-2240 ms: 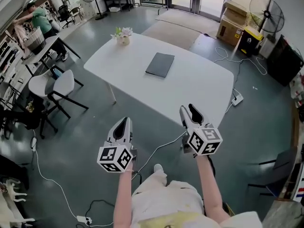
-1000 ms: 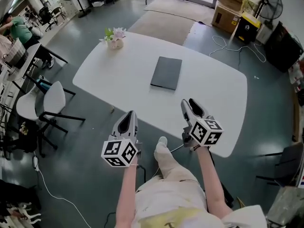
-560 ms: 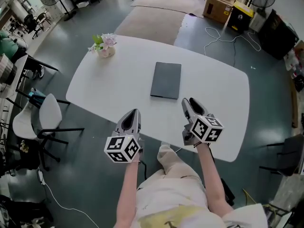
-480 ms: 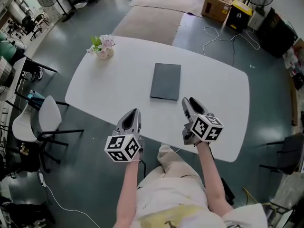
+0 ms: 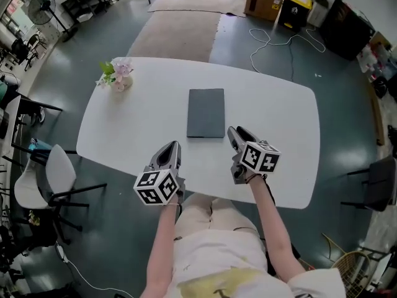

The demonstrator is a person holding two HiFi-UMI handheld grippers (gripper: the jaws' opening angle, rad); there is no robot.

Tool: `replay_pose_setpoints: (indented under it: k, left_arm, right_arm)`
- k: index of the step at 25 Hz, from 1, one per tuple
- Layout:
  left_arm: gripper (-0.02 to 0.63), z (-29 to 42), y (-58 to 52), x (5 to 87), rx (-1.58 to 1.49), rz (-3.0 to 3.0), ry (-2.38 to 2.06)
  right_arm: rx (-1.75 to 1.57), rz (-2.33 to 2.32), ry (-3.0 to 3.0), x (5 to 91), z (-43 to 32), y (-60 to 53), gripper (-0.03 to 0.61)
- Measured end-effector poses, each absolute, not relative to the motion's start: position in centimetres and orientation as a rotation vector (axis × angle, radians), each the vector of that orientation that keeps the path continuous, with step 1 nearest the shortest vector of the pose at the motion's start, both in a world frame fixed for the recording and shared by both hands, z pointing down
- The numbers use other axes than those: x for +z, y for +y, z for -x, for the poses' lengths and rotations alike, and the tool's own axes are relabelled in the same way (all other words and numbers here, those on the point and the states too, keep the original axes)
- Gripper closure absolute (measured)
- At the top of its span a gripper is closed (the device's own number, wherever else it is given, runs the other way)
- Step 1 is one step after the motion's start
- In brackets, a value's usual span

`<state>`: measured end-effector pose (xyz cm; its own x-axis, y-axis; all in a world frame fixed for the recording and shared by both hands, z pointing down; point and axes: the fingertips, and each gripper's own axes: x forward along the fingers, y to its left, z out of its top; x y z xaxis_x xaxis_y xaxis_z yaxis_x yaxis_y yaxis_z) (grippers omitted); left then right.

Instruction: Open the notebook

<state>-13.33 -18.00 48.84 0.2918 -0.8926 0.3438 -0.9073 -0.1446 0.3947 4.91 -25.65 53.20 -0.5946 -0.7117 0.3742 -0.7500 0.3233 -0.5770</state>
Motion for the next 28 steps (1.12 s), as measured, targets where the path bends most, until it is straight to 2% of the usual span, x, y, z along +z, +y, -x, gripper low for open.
replay_pose_setpoints:
  k: [16,28]
  left_arm:
    - [0.615,13.1,-23.4,56.0,0.144,-1.938,-1.391]
    - [0.615,13.5,-24.3,57.7,0.114,-1.902,-1.363]
  right_arm:
    - [1.301,-1.371,-2.288,60.8,-2.4,-29.1,0.438]
    - [1.293,-1.220,-2.114,63.5,-1.0,-28.8,0.446]
